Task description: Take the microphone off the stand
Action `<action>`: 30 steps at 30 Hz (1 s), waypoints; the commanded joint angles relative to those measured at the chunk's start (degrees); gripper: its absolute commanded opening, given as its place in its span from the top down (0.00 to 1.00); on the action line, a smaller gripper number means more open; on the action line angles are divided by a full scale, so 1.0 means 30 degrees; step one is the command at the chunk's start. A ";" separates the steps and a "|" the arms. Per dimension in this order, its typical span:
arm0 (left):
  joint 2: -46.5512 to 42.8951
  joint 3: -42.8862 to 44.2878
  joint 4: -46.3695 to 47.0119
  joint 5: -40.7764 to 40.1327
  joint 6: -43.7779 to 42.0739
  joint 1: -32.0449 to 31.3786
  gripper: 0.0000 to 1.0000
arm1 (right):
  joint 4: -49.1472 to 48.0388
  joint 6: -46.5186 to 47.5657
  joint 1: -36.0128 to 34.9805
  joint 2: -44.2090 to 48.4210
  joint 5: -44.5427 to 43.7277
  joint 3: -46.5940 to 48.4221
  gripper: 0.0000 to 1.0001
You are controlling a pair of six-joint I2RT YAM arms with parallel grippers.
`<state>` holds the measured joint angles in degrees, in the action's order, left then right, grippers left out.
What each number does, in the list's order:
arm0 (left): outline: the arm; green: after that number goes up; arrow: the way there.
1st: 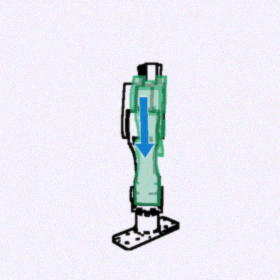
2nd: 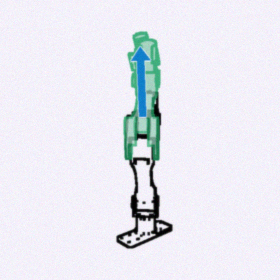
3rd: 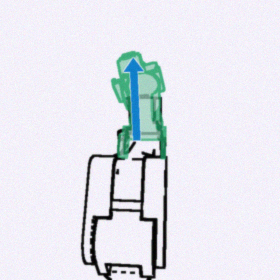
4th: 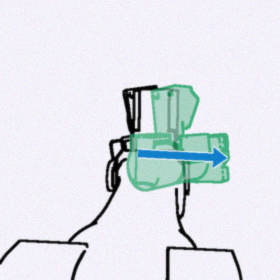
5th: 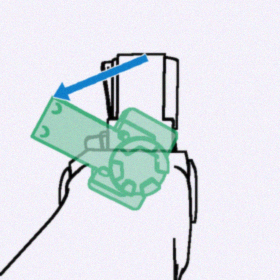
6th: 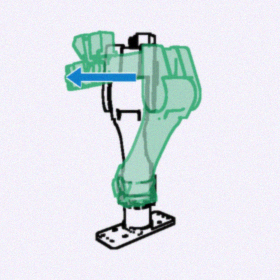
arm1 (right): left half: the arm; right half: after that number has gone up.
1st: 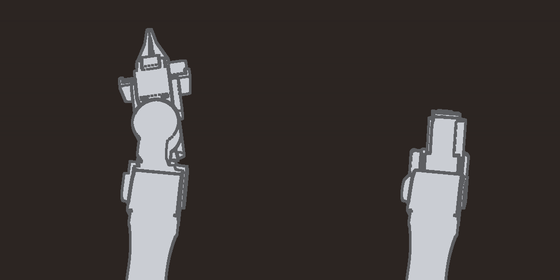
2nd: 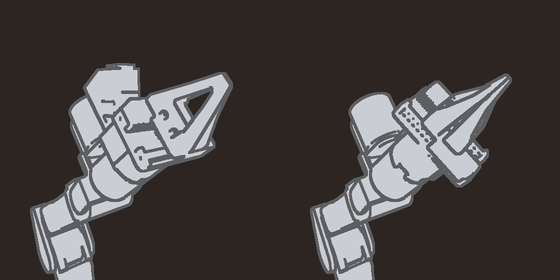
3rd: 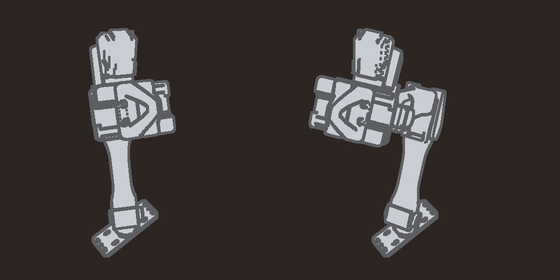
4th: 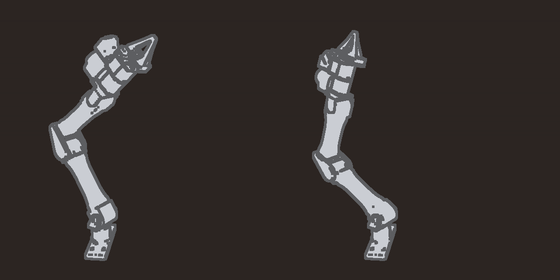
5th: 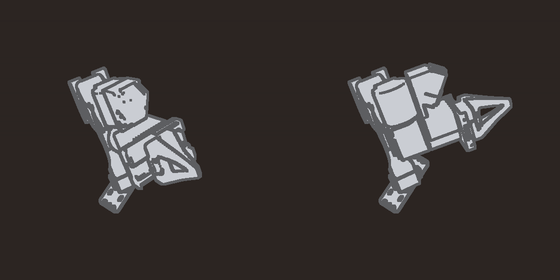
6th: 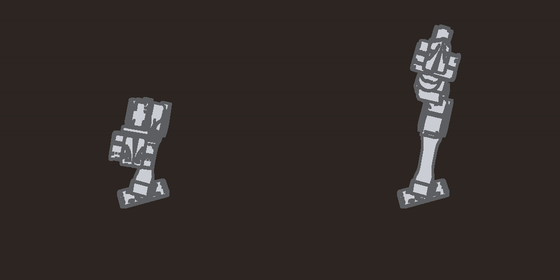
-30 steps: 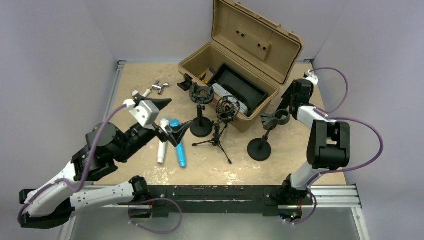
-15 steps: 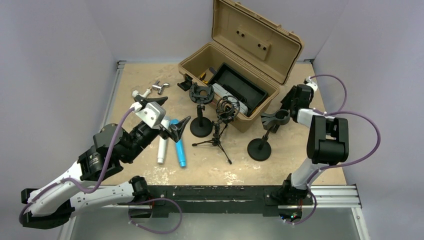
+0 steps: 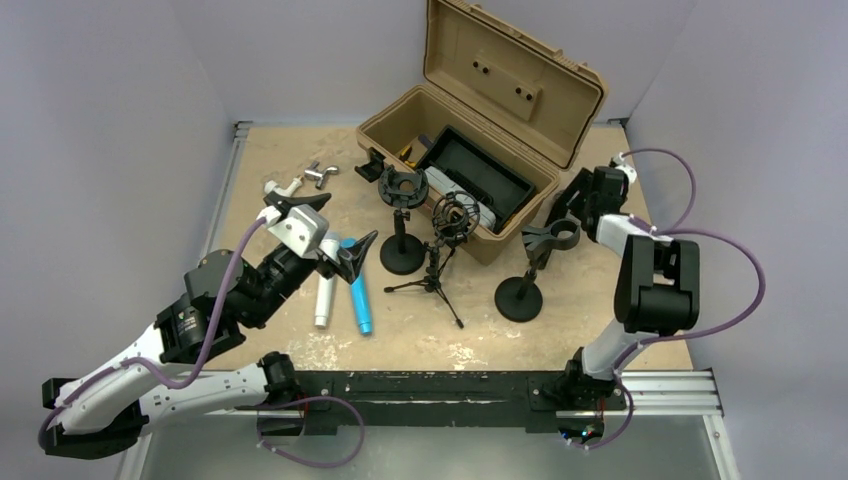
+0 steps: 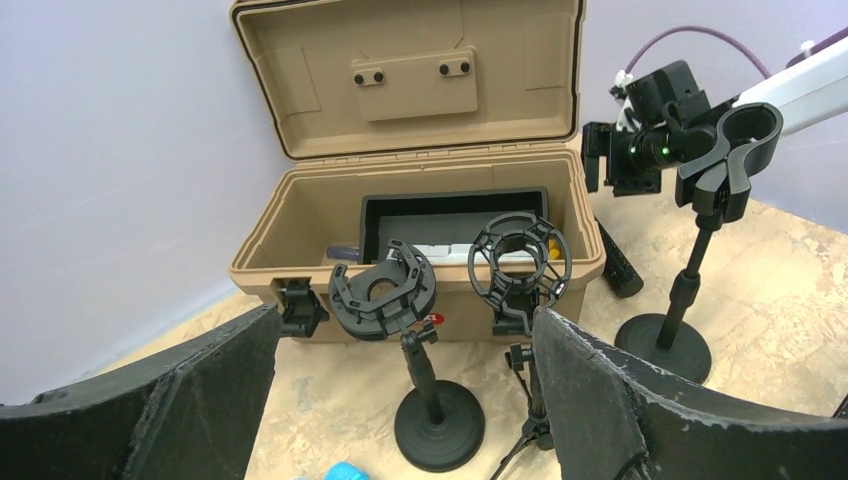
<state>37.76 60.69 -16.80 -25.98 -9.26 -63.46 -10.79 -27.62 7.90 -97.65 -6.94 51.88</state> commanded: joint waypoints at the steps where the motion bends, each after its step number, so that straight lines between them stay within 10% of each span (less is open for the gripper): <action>1: 0.0054 0.0028 0.0761 -0.0277 -0.0408 -0.0163 0.07 | 0.2513 -0.0720 -0.0001 0.2845 -0.1465 0.1753 0.26; 15: 0.0402 -0.0138 0.0882 -0.0369 -0.0420 -0.0522 0.07 | 0.7732 -0.1348 0.0003 1.6429 -0.1436 0.0852 0.27; 24: 0.0784 -0.0233 0.0948 0.0275 -0.0001 -0.0743 0.07 | 1.1724 -0.0473 0.0001 2.1706 0.6362 0.2820 0.26; 30: 0.0577 -0.0233 0.0933 0.0469 0.0056 -0.0819 0.07 | 1.3564 0.0418 -0.0014 2.2432 1.0103 0.2628 0.09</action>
<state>40.10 60.10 -16.71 -25.52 -9.58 -65.56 22.28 -29.15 7.88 -29.91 13.56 60.29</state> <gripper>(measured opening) 0.929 0.802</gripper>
